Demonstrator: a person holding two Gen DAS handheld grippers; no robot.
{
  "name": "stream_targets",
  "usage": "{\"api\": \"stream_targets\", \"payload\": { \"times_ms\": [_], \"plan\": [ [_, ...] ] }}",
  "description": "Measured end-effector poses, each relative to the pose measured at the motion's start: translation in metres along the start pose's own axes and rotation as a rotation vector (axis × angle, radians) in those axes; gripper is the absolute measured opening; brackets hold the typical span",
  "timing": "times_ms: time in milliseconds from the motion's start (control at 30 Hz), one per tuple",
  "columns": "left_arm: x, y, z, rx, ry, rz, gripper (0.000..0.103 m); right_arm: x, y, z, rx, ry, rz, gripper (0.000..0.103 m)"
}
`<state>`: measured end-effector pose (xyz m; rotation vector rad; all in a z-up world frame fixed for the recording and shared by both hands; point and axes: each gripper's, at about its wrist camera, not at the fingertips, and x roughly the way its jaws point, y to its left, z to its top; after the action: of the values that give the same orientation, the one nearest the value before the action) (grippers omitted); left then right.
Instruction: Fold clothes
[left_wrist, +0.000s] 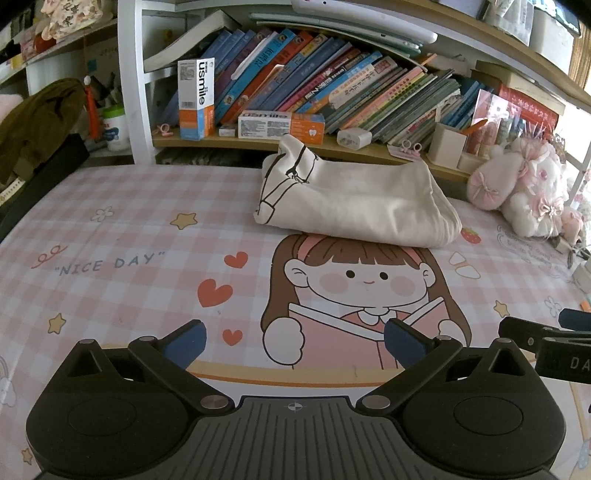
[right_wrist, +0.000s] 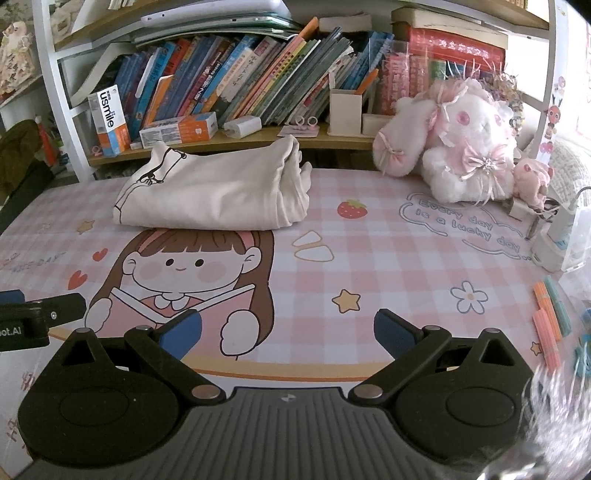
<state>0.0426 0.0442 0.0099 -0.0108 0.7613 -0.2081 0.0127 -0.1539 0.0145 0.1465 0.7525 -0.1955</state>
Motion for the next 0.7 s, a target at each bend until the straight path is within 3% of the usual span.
{"api": "stream_targets", "payload": {
  "times_ms": [700],
  "plan": [
    [-0.0013,-0.0013,0.0006,0.005,0.002,-0.002,0.103,-0.0007,0.0002,0.0011,0.000,0.003,0.001,0.101]
  ]
}}
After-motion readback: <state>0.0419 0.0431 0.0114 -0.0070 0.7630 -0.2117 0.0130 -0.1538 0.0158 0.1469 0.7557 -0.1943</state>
